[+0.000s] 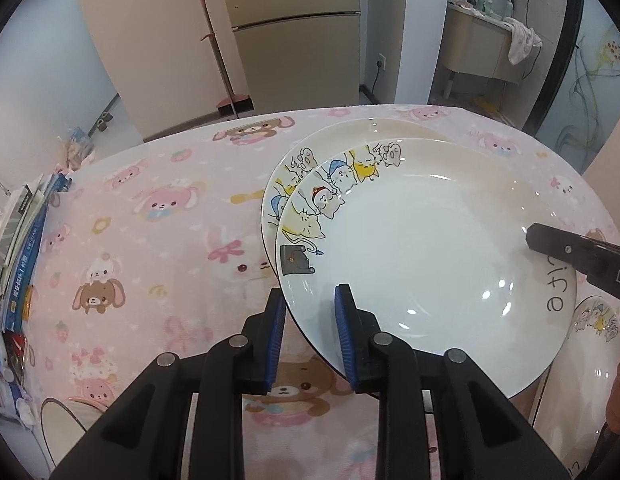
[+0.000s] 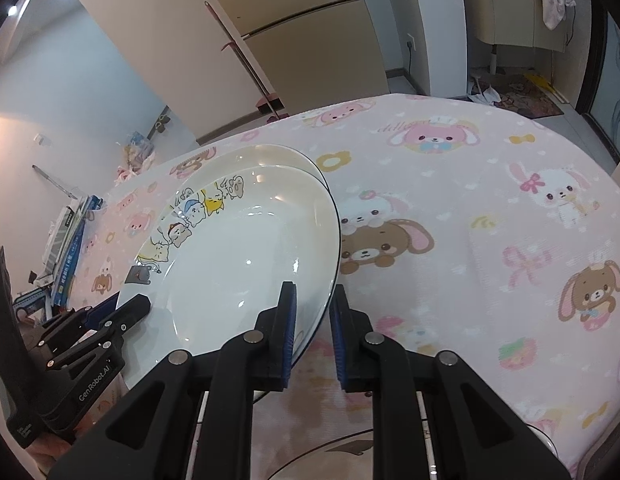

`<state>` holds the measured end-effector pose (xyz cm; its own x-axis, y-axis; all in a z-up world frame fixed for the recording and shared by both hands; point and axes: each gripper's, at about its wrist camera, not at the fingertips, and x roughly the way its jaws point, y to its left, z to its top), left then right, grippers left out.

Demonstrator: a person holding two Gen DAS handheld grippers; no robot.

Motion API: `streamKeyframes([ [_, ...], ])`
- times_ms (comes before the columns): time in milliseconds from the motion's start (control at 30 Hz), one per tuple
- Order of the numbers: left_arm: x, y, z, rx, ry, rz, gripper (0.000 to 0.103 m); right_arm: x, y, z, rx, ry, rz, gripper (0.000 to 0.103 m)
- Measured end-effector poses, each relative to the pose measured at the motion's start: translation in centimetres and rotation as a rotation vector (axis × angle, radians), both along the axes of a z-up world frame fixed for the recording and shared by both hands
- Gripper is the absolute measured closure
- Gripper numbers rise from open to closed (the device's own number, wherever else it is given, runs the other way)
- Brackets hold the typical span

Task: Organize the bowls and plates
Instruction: 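Lower the held plate onto the 'Life' plate with both grippers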

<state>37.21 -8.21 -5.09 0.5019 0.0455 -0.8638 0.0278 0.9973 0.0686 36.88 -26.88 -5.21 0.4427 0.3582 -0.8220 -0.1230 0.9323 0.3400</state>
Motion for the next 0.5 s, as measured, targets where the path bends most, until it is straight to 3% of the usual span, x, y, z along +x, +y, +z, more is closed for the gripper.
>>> streamKeyframes([
  [200, -0.2, -0.5, 0.7, 0.05, -0.033, 0.006, 0.076, -0.1, 0.0, 0.1, -0.007, -0.005, -0.005, 0.087],
  [500, -0.3, 1.2, 1.9, -0.046, -0.033, 0.061, 0.076, -0.2, 0.1, -0.1, 0.0, -0.004, -0.005, 0.087],
])
